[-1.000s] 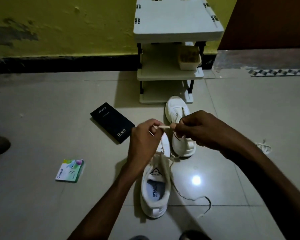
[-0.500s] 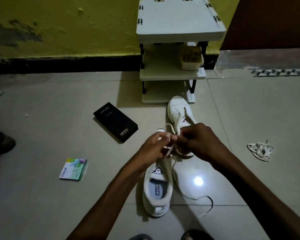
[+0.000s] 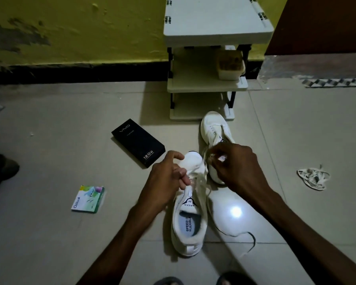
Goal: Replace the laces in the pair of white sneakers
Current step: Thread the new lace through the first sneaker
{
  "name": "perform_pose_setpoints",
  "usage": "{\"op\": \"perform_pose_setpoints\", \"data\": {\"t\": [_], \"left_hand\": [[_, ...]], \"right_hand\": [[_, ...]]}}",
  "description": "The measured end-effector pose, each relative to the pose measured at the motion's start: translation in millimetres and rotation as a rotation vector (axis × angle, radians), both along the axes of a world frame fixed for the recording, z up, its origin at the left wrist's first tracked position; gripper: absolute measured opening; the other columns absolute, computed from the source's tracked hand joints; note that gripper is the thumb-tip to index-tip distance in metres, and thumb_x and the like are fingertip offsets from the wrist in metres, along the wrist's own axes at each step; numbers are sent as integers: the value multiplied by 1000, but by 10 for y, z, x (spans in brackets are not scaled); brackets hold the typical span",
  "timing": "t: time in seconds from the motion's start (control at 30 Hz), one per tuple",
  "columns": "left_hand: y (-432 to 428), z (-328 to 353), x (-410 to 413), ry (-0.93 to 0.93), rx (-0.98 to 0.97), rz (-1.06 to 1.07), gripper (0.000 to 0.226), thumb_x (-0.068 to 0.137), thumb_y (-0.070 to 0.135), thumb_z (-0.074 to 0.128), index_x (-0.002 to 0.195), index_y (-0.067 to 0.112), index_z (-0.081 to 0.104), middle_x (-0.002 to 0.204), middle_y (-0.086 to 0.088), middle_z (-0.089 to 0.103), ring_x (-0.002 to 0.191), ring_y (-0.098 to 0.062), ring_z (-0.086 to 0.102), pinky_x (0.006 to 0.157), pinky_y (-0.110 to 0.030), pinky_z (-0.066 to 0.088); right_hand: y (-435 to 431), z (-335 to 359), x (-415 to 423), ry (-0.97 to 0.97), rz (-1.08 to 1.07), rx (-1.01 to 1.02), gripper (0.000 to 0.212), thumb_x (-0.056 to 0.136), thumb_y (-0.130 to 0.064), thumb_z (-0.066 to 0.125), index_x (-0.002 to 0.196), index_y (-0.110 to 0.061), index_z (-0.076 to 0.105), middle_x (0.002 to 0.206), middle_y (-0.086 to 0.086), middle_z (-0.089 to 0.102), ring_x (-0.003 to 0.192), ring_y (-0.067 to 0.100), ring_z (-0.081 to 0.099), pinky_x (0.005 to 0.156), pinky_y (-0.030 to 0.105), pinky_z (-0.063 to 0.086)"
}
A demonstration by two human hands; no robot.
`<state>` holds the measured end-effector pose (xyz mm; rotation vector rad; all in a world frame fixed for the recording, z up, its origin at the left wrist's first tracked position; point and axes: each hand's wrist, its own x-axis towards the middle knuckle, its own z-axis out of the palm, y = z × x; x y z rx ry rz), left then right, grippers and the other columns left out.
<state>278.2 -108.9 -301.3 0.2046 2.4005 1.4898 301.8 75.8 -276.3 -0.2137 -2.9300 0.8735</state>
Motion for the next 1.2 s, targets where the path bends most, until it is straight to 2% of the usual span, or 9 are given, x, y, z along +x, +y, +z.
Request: {"op": "perform_pose_setpoints", "data": {"t": [0.1, 0.17, 0.33, 0.43, 0.53, 0.63, 0.87, 1.07, 1.2], "left_hand": [[43, 46, 16, 10, -69, -78, 30, 98, 11, 53, 120, 26, 40, 72, -1, 70, 58, -6, 64, 58, -15, 49], [53, 47, 8, 7, -106, -95, 32, 99, 14, 53, 122, 28, 37, 72, -1, 69, 56, -5, 64, 57, -14, 49], [-2, -67, -18, -60, -126, -46, 20, 101, 26, 47, 120, 22, 46, 86, -3, 72, 66, -6, 64, 63, -19, 51], [-66, -165, 16, -26, -452, -151, 36, 91, 45, 60, 120, 25, 53, 112, 4, 60, 95, -13, 61, 79, -26, 48], [15, -272, 169, 45, -666, -201, 44, 84, 45, 68, 120, 22, 57, 116, 1, 56, 101, -18, 59, 82, -26, 46], [50, -329, 222, 93, -602, -38, 28, 88, 31, 65, 113, 18, 65, 113, 2, 65, 99, -16, 63, 82, -22, 45], [-176, -360, 52, -274, -179, 130, 25, 79, 8, 64, 96, 20, 76, 87, 5, 74, 84, -10, 69, 78, -27, 56], [-191, -392, 27, -358, -100, 151, 25, 79, 4, 61, 96, 16, 76, 86, -1, 75, 75, -12, 67, 58, -20, 47], [-180, -404, 27, -372, -85, 156, 22, 81, 6, 63, 97, 15, 76, 86, -3, 75, 76, -14, 68, 58, -19, 47]], "right_hand": [[-131, -44, -13, -91, 292, -254, 19, 87, -18, 69, 106, -23, 70, 99, -14, 69, 63, 0, 64, 61, 13, 48], [-187, -135, -23, -71, 392, -256, 13, 87, -13, 68, 96, -20, 74, 85, -12, 71, 65, 2, 65, 60, 19, 52], [-204, -322, -41, -9, 270, -182, 5, 83, -16, 73, 79, -17, 75, 61, -13, 62, 54, 0, 58, 52, 10, 41], [-191, -461, -52, -67, 159, -57, 8, 78, -12, 70, 79, -20, 73, 69, -6, 69, 64, 8, 62, 56, 19, 46], [-230, -590, -37, -57, 187, -18, 9, 72, -8, 66, 74, -14, 73, 70, 2, 69, 66, 16, 62, 53, 15, 34], [-301, -683, -2, -47, 230, 47, 18, 68, -17, 54, 66, -6, 69, 64, 10, 62, 63, 22, 56, 52, 23, 37], [-412, -772, -30, -91, 234, 70, 29, 77, -28, 47, 66, -6, 63, 71, 11, 53, 67, 26, 52, 56, 37, 46], [-419, -787, -33, -101, 226, 65, 23, 83, -25, 57, 68, -8, 63, 75, 9, 53, 71, 28, 54, 59, 38, 48], [-445, -784, -25, -125, 262, 93, 33, 81, -33, 49, 66, -8, 64, 73, 10, 53, 72, 29, 53, 58, 38, 47]]}}
